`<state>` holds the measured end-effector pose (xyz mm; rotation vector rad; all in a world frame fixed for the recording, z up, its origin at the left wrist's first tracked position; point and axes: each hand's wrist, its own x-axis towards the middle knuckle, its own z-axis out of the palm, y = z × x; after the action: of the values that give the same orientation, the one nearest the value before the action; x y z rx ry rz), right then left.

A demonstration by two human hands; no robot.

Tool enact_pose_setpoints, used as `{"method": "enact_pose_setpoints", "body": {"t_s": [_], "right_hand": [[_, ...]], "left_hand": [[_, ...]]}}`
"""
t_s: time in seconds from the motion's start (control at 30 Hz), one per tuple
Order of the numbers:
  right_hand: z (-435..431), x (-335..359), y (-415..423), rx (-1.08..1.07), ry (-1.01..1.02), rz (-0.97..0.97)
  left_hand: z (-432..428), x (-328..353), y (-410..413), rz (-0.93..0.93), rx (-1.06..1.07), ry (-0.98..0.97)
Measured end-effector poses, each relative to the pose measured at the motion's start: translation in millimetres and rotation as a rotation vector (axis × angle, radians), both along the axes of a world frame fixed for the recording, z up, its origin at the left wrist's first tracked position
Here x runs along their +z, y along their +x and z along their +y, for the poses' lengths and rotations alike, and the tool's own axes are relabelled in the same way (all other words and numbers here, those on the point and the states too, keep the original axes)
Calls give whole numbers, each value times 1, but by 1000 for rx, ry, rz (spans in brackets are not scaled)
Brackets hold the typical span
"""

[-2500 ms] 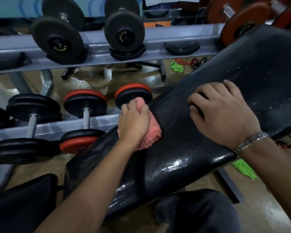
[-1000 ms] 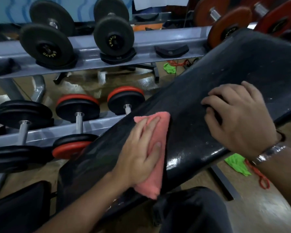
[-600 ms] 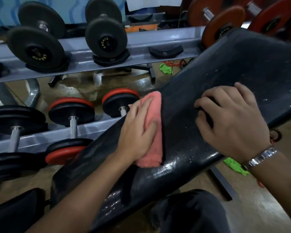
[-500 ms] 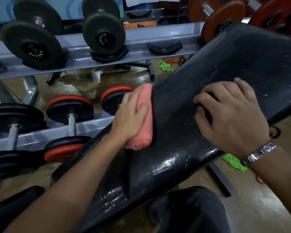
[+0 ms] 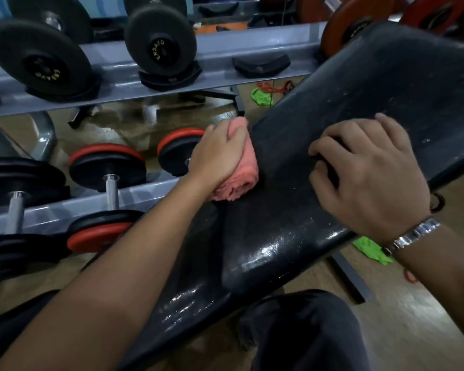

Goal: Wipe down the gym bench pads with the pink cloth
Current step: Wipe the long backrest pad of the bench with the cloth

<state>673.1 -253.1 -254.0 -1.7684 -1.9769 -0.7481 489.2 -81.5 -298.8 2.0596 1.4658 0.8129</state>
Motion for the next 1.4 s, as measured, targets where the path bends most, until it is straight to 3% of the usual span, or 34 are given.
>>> {"method": "enact_pose_setpoints", "body": {"t_s": [0.07, 0.13, 0.23, 0.4, 0.63, 1.0, 1.4], "right_hand": [[-1, -1, 0, 4, 6, -1], [-1, -1, 0, 10, 16, -1], [0, -1, 0, 4, 41, -7], [0, -1, 0, 4, 44, -16], [1, -2, 1, -19, 71, -42], [0, -3, 0, -11, 76, -30], [-1, -1, 0, 7, 31, -7]], "left_hand": [[-6, 2, 8, -59, -22, 6], [-26, -6, -4, -134, -178, 139], [-24, -20, -27, -124, -299, 209], [-3, -4, -8, -52, -33, -8], [-107, -32, -37, -91, -146, 241], [-243, -127, -79, 205, -110, 653], [-238, -75, 6, 227, -22, 548]]}}
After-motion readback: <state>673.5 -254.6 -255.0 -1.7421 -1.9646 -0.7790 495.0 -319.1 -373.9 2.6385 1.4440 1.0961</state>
